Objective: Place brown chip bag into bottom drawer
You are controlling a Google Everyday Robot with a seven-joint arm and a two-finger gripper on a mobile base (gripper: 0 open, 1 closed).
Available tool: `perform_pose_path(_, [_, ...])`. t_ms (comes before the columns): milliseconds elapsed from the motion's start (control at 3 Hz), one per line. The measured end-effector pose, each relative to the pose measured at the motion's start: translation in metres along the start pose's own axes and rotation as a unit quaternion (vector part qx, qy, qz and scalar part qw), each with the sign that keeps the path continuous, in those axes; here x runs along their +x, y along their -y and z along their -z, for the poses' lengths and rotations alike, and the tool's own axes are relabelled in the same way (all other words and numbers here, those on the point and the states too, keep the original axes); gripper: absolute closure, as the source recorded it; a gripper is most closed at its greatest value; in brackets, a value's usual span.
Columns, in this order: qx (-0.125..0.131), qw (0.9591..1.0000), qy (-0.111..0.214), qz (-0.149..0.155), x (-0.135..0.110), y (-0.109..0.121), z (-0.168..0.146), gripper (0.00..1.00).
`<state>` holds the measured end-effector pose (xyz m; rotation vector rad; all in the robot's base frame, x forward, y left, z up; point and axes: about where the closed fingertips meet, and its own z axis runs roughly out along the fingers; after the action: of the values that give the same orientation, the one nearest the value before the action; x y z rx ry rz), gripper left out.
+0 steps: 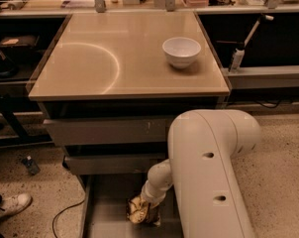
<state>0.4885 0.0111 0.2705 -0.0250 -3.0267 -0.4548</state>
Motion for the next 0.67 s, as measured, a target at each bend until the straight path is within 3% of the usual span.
perform_pose_path(333, [-0.008,0.9998,-0.016,-0.006,0.0072,-0.0041,-0.0297,1.0])
perform_pose_path(667, [-0.007,0.9998,-0.018,-0.007,0.0086,-0.0032,-0.0322,0.82])
